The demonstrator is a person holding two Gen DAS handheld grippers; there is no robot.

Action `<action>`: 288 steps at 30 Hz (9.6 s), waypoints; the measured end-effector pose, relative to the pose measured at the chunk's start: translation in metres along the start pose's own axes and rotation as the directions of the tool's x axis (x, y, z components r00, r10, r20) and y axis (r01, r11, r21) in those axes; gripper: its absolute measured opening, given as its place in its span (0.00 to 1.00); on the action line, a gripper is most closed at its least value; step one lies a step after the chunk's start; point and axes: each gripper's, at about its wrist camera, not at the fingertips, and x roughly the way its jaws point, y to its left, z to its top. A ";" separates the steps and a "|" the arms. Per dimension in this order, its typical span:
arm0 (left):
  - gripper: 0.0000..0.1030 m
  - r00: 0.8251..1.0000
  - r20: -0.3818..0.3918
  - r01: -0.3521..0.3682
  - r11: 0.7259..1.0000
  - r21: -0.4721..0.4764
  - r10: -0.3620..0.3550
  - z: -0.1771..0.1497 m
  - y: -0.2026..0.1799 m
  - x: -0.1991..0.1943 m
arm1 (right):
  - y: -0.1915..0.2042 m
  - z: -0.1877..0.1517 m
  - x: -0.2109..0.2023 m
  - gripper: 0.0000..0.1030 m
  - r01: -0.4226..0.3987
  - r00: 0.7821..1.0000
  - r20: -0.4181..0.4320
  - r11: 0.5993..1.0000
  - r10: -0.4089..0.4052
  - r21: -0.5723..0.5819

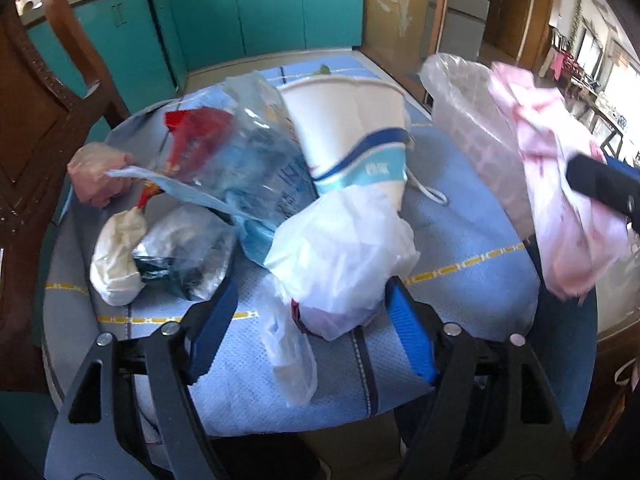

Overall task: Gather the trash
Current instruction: 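Grasp the pink plastic bag with the right tool while the left tool grasps a white plastic bag, then carry the pink bag over the basket and open the right tool, then grasp the white paper cup with blue stripe using the right tool, then lift and hold the paper cup in the right tool, then grasp the clear plastic bag with the left tool and lift it, then drop the clear bag into the basket with the left tool while the right tool drops the cup in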

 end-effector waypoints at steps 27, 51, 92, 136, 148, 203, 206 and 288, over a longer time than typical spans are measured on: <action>0.22 0.965 0.263 0.018 0.997 -0.072 0.001 0.012 0.014 -0.097 | -0.068 0.018 -0.014 0.24 0.101 0.986 0.118 0.989 -0.114 0.109; 0.22 0.935 0.352 0.069 0.995 -0.074 -0.039 0.046 0.017 -0.104 | -0.091 0.019 -0.023 0.24 0.155 0.975 0.138 0.979 -0.173 0.133; 0.70 0.947 0.307 0.105 0.994 -0.016 -0.095 0.100 -0.041 -0.044 | -0.123 0.004 -0.066 0.82 0.166 0.955 0.202 0.956 -0.217 0.242; 0.82 0.967 0.244 0.100 0.992 -0.075 -0.079 -0.016 0.094 -0.090 | 0.055 0.044 0.137 0.88 0.076 0.986 -0.149 0.996 -0.070 0.038; 0.83 0.961 0.233 0.172 0.982 -0.082 -0.148 -0.021 0.102 -0.081 | 0.072 0.042 0.126 0.79 0.069 0.987 -0.148 0.997 -0.065 0.022; 0.80 0.986 0.099 0.144 0.986 -0.082 -0.135 -0.031 0.092 -0.053 | 0.048 0.037 0.079 0.79 0.108 0.990 -0.098 0.992 -0.100 0.072; 0.80 0.986 0.095 0.141 0.987 -0.081 -0.133 -0.032 0.092 -0.053 | 0.049 0.037 0.080 0.79 0.105 0.990 -0.097 0.992 -0.098 0.065; 0.09 0.885 0.156 0.393 0.885 0.251 -0.438 0.143 -0.136 -0.026 | -0.141 -0.019 -0.093 0.79 0.376 0.891 0.107 0.848 -0.442 0.374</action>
